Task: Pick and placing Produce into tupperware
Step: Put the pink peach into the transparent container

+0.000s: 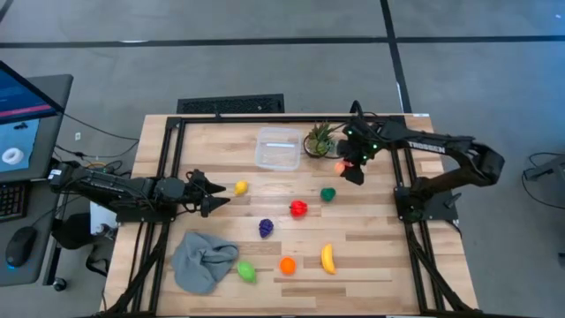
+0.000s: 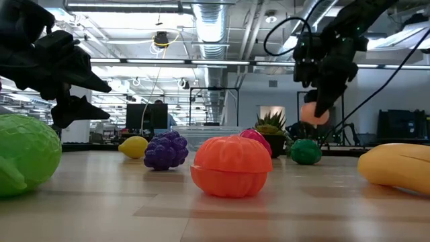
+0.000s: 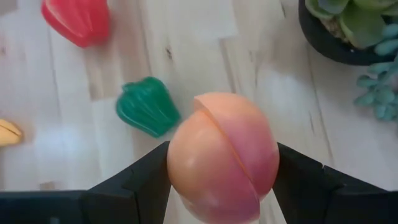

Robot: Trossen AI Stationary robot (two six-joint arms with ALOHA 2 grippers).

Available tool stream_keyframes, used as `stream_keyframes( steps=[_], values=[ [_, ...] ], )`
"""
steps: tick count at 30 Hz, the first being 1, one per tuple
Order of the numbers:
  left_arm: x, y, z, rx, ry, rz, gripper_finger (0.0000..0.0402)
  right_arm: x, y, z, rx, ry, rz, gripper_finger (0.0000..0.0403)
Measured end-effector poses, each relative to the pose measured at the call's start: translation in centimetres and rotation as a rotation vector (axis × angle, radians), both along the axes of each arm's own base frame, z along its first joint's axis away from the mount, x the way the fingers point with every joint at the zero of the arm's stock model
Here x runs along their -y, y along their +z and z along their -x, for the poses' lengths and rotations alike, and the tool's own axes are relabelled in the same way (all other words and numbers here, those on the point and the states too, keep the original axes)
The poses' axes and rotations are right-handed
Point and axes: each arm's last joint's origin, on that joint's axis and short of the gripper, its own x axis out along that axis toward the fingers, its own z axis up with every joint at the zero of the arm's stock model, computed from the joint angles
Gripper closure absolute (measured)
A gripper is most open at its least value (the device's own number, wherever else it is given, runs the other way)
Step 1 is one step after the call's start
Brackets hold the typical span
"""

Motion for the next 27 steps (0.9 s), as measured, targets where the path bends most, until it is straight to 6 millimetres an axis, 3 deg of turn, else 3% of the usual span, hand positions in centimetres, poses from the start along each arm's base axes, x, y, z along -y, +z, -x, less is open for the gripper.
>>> stream_keyframes(
  steps=[16, 27],
  values=[
    [0.0, 0.0, 0.0, 0.0, 0.0, 0.001, 0.0078, -3.2, 2.8, -1.0, 0.178, 0.0, -0.044, 0.0142],
    [0.0, 0.0, 0.0, -0.001, -0.005, 0.003, 0.0078, -5.4, 4.5, -3.3, 0.373, -0.009, -0.074, 0.0142]
  ],
)
